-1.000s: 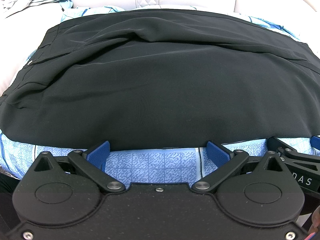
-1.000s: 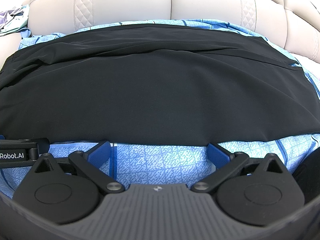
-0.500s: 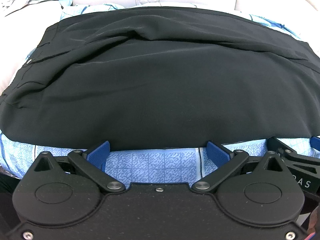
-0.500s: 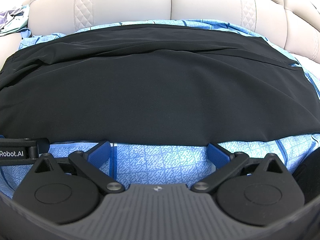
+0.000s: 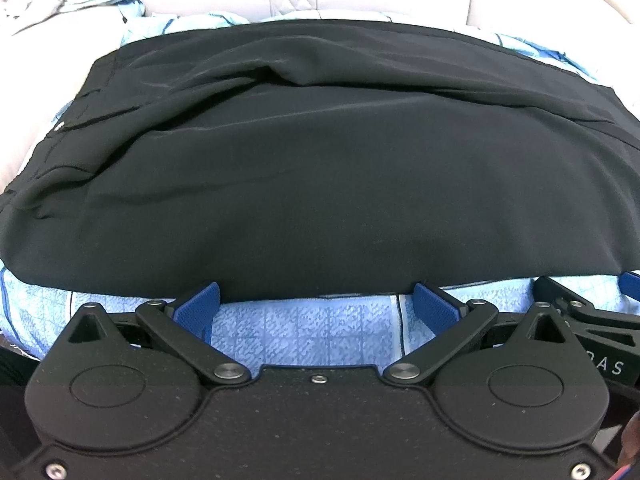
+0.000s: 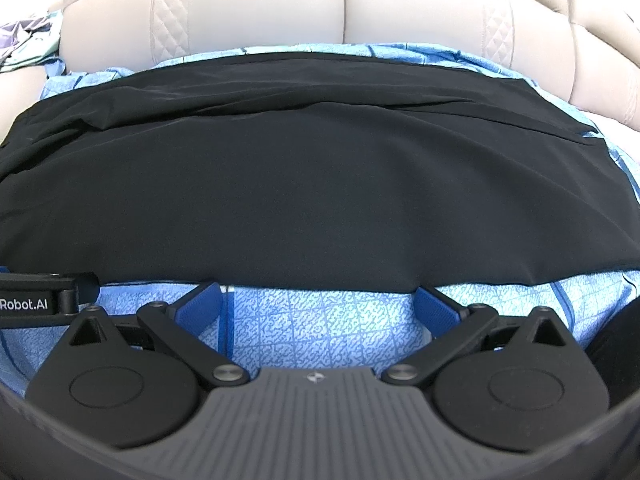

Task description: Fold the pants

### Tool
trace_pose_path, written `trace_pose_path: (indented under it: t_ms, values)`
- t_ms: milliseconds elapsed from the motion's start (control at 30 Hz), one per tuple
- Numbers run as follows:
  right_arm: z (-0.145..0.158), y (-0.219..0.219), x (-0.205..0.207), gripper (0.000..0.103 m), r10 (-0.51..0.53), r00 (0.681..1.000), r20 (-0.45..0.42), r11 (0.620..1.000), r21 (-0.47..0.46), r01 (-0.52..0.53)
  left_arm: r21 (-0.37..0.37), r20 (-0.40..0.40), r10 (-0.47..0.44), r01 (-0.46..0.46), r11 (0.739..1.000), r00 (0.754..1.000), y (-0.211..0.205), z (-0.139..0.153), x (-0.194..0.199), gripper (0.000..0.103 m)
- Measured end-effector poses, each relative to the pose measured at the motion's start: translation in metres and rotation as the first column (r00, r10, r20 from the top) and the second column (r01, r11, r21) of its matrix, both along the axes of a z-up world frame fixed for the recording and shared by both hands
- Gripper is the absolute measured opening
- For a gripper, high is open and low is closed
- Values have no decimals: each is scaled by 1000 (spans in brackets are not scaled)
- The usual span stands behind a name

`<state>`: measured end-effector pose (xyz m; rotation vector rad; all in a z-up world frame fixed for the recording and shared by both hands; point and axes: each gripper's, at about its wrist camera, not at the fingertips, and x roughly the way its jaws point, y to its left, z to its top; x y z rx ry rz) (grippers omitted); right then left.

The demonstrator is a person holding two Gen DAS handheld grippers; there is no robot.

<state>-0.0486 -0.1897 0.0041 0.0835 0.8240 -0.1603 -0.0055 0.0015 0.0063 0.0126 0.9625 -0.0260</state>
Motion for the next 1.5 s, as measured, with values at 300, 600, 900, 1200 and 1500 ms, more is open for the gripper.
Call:
trace_pose_path:
  t_ms: [300, 600, 900, 1200, 1500]
  values:
    - [62, -56, 16, 103, -97, 987, 130, 995, 37, 93, -138, 151, -9, 30, 990, 989, 43, 83, 32, 103]
    - [99, -188, 132, 103, -412, 900, 140, 902, 205, 381, -227, 110, 331, -300, 926, 937, 134, 115, 186, 103]
    - [59, -280, 284, 103, -572, 820, -25, 818, 55, 573, -138, -7, 609, -604, 785, 793, 189, 48, 314, 103]
    - [4, -304, 370, 103, -605, 784, -139, 796, -77, 601, -63, -36, 664, -665, 744, 747, 198, 6, 357, 103]
    - [12, -299, 374, 25, -615, 780, -115, 786, -165, 595, 0, -19, 665, -665, 747, 747, 190, -3, 359, 103]
